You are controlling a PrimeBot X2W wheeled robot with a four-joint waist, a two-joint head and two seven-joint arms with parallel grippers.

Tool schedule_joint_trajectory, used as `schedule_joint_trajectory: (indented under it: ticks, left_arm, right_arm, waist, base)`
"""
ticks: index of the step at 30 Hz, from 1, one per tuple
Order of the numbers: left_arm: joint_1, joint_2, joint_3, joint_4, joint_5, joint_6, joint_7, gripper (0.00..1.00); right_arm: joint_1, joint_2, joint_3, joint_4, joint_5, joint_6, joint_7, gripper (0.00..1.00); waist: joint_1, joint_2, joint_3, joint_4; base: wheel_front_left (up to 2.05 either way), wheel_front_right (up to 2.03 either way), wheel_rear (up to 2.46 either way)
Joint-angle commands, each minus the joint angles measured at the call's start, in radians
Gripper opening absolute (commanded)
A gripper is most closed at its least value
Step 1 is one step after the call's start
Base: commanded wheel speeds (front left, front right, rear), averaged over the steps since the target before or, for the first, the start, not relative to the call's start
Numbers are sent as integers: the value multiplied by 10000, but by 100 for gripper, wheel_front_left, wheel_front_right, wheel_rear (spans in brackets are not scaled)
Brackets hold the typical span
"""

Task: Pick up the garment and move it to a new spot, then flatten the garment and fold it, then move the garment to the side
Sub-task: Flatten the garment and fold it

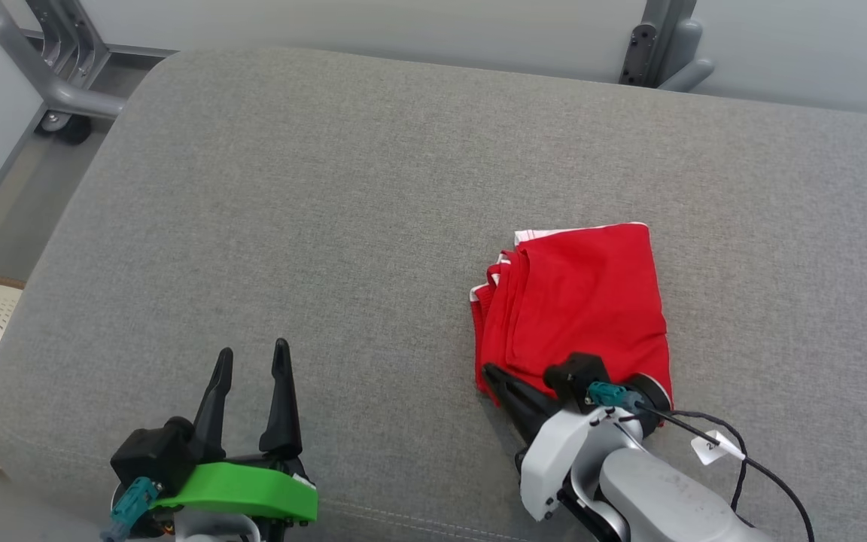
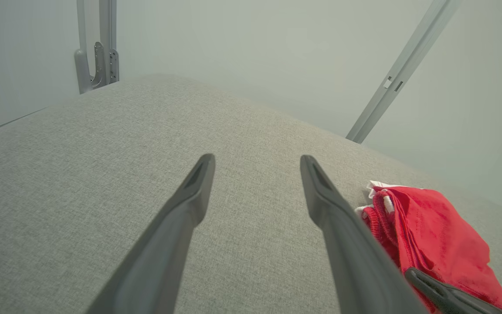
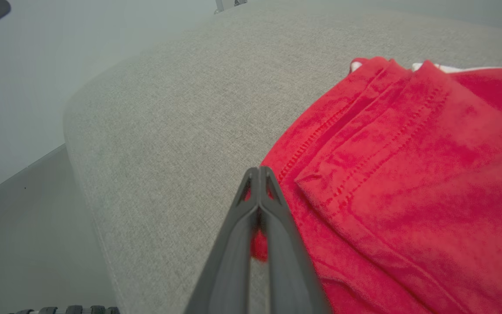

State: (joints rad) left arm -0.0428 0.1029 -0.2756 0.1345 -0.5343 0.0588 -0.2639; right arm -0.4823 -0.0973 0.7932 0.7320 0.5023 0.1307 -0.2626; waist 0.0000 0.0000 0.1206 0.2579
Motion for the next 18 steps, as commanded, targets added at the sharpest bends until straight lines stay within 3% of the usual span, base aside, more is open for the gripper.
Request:
schedule_joint_trajectory:
  ticks: [1, 8, 16, 18]
  left_arm:
    - [-133, 12, 30, -46, 92, 38, 11, 100]
    - [-126, 1, 69, -57, 120, 35, 6, 100]
    - [-219, 61, 25, -70, 223, -64, 1, 100]
    - [-289, 78, 13, -52, 297, -59, -1, 100]
  right_arm:
    - [-103, -112, -170, -271, -156, -2, -21, 0]
    - [117, -251, -1112, -1407, -683, -2, -21, 0]
    - [860, -282, -3325, -3053, -1711, -2, -19, 0]
    - [1129, -184, -3996, -3417, -1958, -2, -21, 17]
  waist:
    - [0, 0, 22, -108]
    - [0, 0, -56, -397]
    - [0, 0, -196, -827]
    - [0, 0, -234, -950]
  base:
    - [0, 0, 0]
    - [0, 0, 0]
    - [0, 0, 0]
    - [0, 0, 0]
